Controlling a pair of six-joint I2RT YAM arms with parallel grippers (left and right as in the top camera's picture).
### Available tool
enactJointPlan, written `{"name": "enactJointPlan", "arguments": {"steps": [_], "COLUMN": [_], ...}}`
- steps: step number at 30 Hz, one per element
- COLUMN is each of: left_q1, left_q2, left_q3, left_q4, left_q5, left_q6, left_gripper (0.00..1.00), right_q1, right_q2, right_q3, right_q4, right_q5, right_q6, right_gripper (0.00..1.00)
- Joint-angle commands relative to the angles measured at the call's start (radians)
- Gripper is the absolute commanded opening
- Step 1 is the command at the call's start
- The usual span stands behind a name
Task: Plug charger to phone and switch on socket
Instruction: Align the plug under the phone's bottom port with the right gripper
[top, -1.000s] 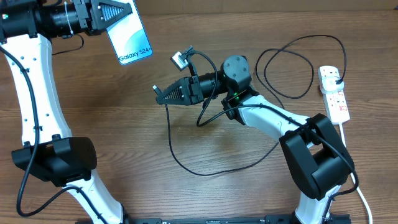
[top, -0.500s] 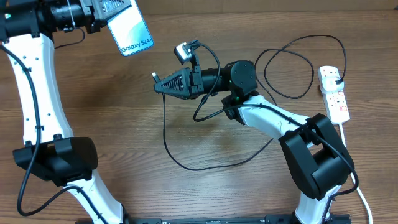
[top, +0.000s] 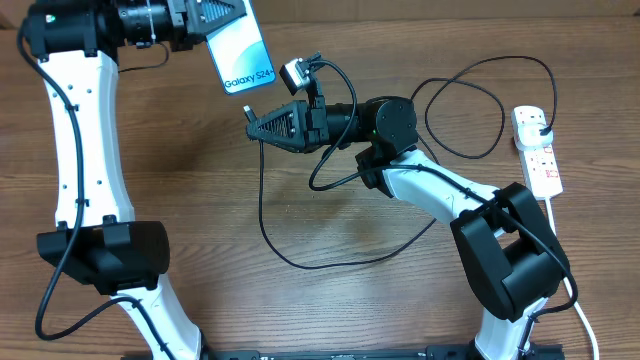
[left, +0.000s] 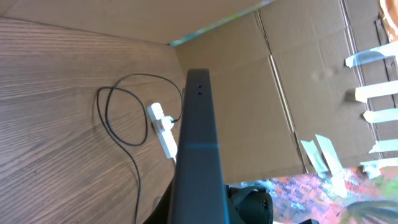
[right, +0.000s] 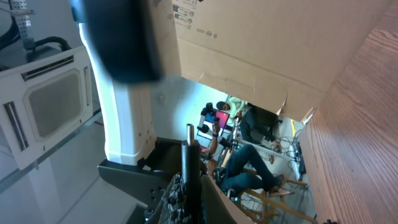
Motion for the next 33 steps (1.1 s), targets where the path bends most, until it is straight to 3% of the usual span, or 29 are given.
{"name": "enactJointPlan", "arguments": {"steps": [1,16,22,33], "left_q1": [-0.02,-0.02,-0.021,-0.022], "left_q2": [-0.017,-0.017,-0.017,-0.017], "left_q3": [0.006,0.006,0.006,0.006], "left_q4": [0.005,0.0,-0.001,-0.001], "left_q5": [0.023,-0.04,-0.109,-0.163], "left_q6": [0.048,0.042,-0.092,-0.167], "left_gripper": [0.04,0.04,0.04,0.04], "right_q1": [-0.016,-0.066,-0.066,-0.066], "right_q2": [0.0,0.0,-0.001,0.0], "right_q3": [0.031,0.031,0.031,0.031], "right_q4": [0.008,0.019,0.019,0.019], "right_q5": [0.024,0.018,0.018,0.018], "right_q6": [0.004,0.004,0.001,0.001], "right_gripper": [0.04,0.04,0.04,0.04]}}
